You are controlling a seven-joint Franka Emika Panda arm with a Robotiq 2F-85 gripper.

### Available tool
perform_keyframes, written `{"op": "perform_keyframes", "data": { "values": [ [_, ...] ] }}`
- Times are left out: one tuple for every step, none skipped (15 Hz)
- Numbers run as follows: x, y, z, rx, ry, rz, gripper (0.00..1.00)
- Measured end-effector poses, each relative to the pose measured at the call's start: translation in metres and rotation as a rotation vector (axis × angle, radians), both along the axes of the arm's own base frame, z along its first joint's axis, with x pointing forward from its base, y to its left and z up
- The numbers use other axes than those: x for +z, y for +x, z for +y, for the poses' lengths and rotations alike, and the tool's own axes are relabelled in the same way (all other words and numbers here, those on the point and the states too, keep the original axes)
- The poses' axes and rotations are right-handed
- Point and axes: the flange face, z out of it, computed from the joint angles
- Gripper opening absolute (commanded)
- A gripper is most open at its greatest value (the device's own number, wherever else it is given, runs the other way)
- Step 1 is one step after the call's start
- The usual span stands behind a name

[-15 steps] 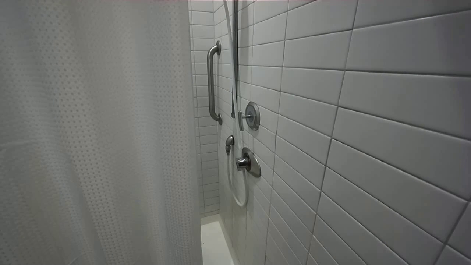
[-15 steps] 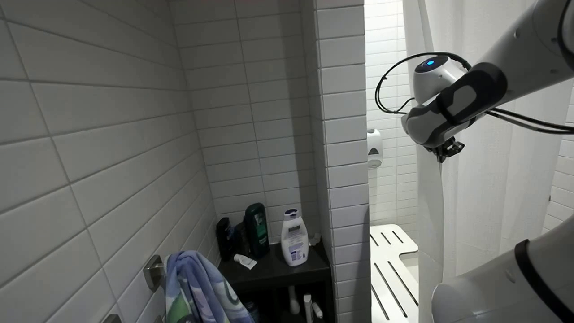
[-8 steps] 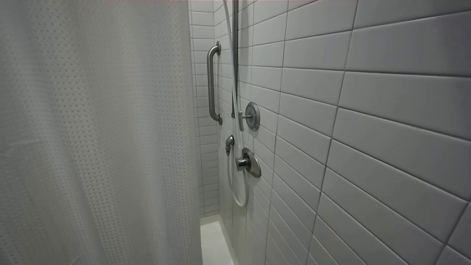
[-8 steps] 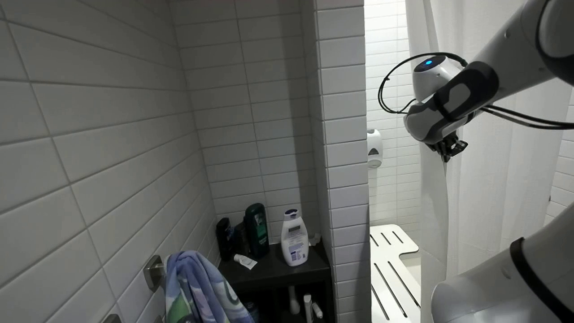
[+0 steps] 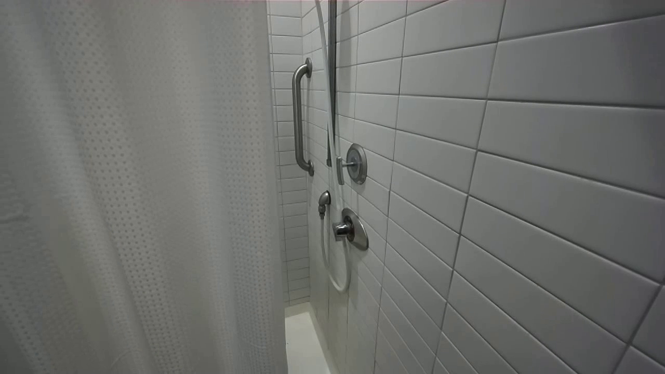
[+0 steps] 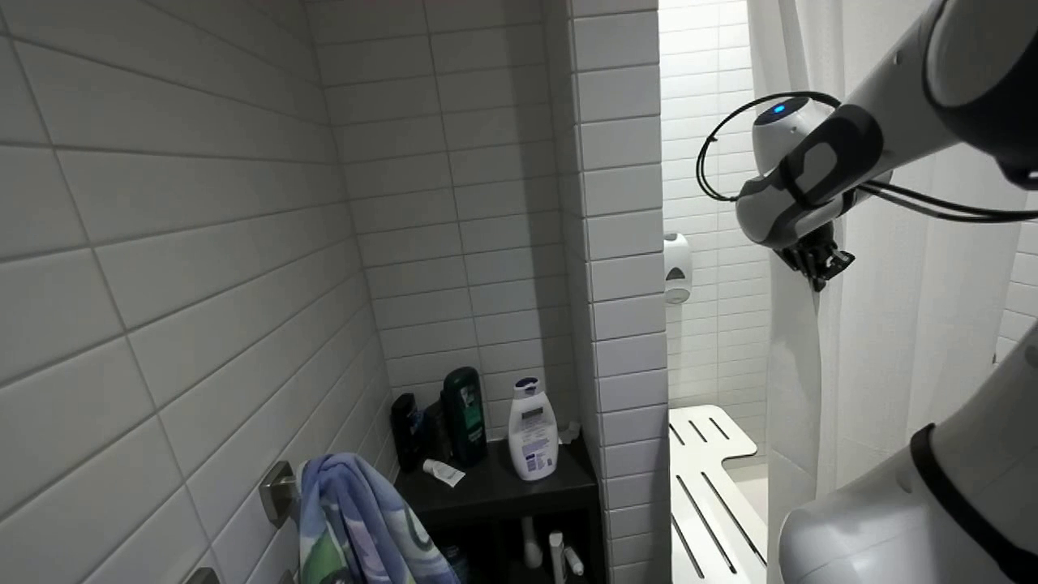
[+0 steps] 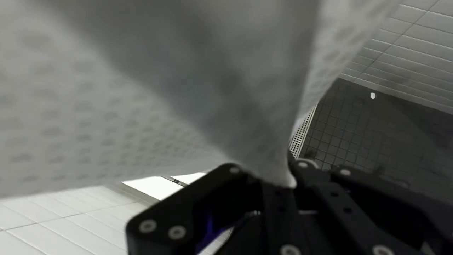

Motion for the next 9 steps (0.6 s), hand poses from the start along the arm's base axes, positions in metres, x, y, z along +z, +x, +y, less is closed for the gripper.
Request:
{"op": "perform_keyframes", "data": {
  "values": [
    [0.0,0.001,-0.003,-0.012,0.0,0.002,0.0],
    [0.0,0.002,-0.006,-0.023,0.0,0.005,0.0],
    [0.0,0.003,-0.009,-0.032,-0.001,0.009,0.0],
    [0.0,0.004,-0.012,-0.041,-0.001,0.011,0.0],
    [0.0,0.006,-0.014,-0.051,-0.001,0.015,0.0],
    [0.0,0.007,-0.016,-0.061,-0.001,0.018,0.0],
    [0.0,0.009,-0.018,-0.068,-0.001,0.021,0.0],
    [0.0,0.01,-0.02,-0.075,0.0,0.024,0.0],
    [0.0,0.011,-0.022,-0.083,0.003,0.027,0.0]
  ]
}}
